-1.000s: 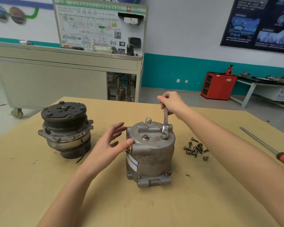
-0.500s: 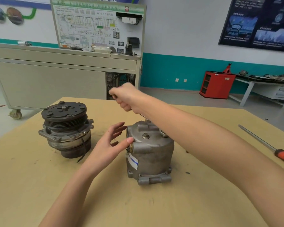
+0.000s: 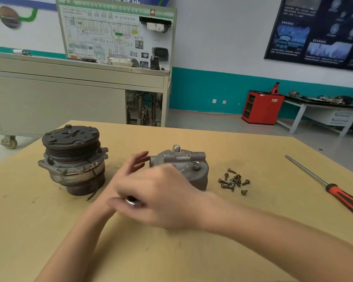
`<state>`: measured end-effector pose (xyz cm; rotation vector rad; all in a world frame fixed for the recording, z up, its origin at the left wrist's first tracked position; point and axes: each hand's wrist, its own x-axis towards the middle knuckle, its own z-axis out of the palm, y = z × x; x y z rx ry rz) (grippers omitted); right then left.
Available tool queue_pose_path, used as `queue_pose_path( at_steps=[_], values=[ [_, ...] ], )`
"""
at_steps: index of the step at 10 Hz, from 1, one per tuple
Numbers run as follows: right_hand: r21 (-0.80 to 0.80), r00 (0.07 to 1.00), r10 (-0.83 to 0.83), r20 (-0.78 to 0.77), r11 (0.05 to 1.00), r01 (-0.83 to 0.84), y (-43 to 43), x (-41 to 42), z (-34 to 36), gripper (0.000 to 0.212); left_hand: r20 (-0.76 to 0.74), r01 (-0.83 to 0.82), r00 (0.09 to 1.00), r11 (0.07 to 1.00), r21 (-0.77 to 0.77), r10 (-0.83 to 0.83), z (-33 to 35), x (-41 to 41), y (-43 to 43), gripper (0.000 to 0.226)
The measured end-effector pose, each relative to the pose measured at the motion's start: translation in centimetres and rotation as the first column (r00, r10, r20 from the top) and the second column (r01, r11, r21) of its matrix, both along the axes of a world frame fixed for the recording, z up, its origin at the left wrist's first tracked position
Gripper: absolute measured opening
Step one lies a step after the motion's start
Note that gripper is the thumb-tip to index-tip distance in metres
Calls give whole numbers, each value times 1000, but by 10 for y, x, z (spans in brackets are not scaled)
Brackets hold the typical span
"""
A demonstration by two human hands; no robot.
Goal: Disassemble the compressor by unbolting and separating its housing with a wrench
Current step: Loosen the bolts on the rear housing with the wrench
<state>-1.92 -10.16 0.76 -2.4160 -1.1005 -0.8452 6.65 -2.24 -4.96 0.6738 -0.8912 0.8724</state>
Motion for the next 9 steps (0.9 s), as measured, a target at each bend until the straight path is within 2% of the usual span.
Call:
queue_pose_path(
  at_steps=[1, 2, 3, 4, 5, 6, 7, 8, 9],
  values=[
    [302, 985, 34, 167, 950, -84, -46, -29, -24, 22, -614, 435, 771, 565, 701, 168, -21, 16, 28, 67],
    [744, 997, -38, 70, 668, -27, -79, -45, -40, 28, -599, 412, 754, 515, 752, 271, -20, 20, 28, 73],
    [982, 997, 40, -61, 183, 53, -99, -42, -38, 30, -587, 408, 761, 500, 764, 277, -18, 14, 24, 75],
    [982, 982, 148, -120, -130, 139, -122, -21, -26, 25, -606, 416, 744, 515, 750, 282, -16, 15, 26, 76],
    [894, 954, 224, -201, -355, 272, -142, 17, -17, 20, -604, 417, 745, 509, 753, 283, -16, 14, 25, 76],
    [844, 898, 136, -418, -309, 439, -150, 66, -9, 10, -603, 415, 743, 507, 755, 291, -14, 13, 25, 77],
    [744, 740, -148, -656, 34, 667, -142, 111, -2, 16, -606, 419, 736, 499, 759, 303, -12, 13, 25, 78],
    [405, 609, -481, -631, 465, 787, -124, 145, 12, 22, -594, 413, 739, 484, 772, 318, -12, 14, 25, 78],
    [-61, 581, -713, -392, 651, 757, -93, 163, 26, 22, -593, 418, 741, 474, 774, 315, -12, 15, 25, 73]
  ],
)
